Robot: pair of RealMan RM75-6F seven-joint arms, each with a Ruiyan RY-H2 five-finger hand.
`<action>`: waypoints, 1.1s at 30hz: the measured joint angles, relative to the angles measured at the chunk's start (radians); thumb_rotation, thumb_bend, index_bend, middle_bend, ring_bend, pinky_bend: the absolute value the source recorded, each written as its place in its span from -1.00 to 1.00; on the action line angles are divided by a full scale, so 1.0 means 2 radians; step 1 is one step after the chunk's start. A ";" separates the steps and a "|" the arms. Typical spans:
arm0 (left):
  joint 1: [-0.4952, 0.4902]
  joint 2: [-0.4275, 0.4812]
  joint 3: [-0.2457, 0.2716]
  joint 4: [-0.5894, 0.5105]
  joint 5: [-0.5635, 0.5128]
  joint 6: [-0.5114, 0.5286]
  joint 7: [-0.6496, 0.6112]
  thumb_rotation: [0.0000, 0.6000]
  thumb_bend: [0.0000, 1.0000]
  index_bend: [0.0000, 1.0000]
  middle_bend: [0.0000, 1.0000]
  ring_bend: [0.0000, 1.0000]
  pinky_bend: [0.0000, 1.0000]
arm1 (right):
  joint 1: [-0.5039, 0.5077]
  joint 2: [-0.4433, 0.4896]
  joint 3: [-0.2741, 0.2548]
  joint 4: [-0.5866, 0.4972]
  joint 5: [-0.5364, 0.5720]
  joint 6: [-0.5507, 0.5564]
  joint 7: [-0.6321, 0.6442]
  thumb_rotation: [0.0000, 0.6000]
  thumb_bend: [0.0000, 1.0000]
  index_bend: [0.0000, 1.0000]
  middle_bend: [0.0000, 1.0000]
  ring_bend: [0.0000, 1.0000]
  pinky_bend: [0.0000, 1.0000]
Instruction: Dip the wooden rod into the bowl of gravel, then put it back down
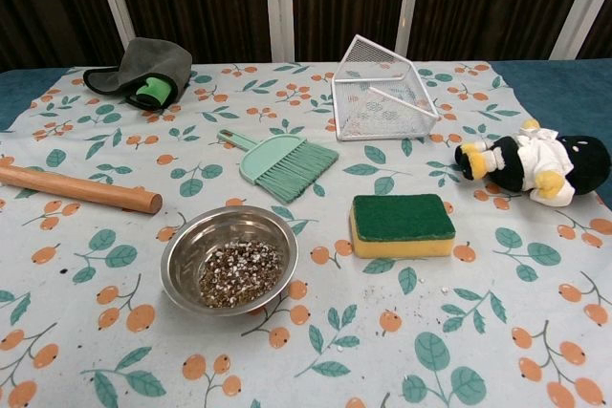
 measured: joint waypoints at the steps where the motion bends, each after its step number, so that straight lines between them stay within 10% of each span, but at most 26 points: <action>1: 0.000 0.000 0.000 0.000 0.000 0.000 0.000 1.00 -0.80 -1.00 -1.00 -1.00 -1.00 | 0.000 0.000 0.000 0.000 0.000 0.000 0.000 1.00 -0.46 -1.00 -1.00 -1.00 -1.00; 33: -0.019 0.006 -0.002 -0.014 -0.008 -0.039 0.046 1.00 -0.80 -0.99 -1.00 -1.00 -1.00 | -0.003 0.001 -0.001 0.000 0.001 0.001 0.005 1.00 -0.46 -1.00 -1.00 -1.00 -1.00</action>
